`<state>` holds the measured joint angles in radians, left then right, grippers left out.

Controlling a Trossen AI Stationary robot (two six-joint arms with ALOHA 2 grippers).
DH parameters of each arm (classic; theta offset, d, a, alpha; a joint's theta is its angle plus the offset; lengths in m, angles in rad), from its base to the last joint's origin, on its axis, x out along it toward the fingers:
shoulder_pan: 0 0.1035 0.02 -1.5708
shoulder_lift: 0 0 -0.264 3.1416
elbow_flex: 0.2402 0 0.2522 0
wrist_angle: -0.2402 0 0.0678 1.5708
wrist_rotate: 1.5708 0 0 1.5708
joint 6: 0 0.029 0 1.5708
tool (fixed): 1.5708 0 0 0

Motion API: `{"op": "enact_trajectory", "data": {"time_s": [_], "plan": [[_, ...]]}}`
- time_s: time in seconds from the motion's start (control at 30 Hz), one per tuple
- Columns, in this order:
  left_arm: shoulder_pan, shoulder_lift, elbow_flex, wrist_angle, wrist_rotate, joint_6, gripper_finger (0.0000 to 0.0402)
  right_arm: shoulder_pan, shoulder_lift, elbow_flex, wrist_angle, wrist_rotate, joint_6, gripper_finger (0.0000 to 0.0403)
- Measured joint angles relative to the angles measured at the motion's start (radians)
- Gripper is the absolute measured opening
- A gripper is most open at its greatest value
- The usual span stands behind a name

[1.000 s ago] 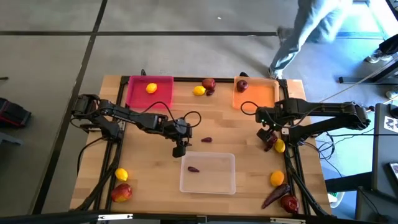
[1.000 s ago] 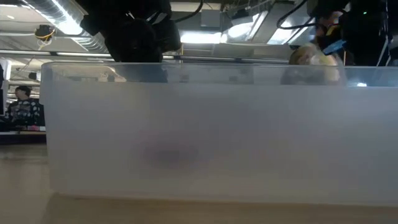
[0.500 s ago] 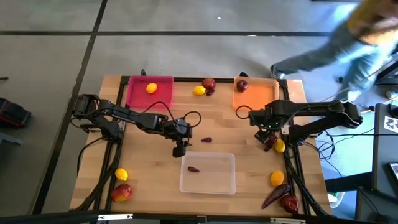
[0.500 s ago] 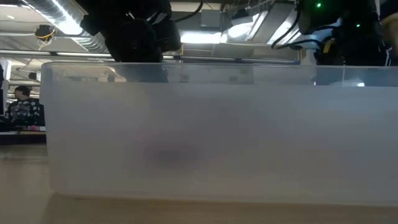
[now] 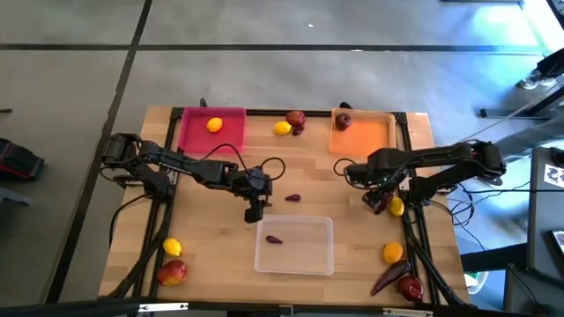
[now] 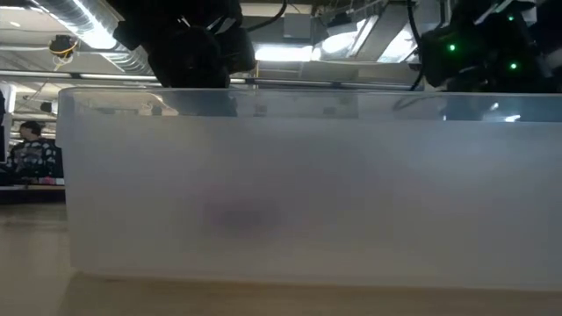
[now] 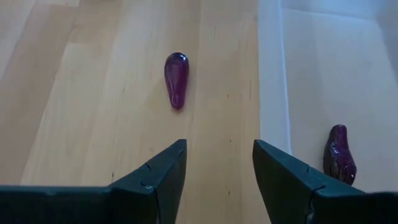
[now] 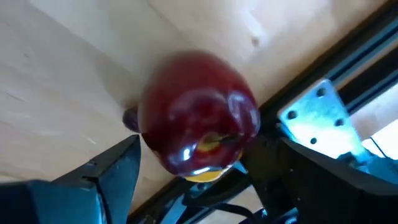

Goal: Sort produce into baskets
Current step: Put the apple into the orange bin

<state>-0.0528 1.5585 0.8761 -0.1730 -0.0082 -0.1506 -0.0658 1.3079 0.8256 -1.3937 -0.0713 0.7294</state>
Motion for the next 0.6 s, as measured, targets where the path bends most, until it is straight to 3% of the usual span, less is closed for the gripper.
{"op": "enact_trajectory", "data": {"time_s": [0.37,0.6], "plan": [[0.000,0.000,0.000,0.005,0.000,-0.001,0.0180,0.000,0.016,-0.014,0.001,0.004,0.008,0.0335],[0.000,0.000,0.000,0.005,0.000,0.000,0.0180,0.000,0.100,-0.014,0.001,0.007,-0.004,0.0335]]}}
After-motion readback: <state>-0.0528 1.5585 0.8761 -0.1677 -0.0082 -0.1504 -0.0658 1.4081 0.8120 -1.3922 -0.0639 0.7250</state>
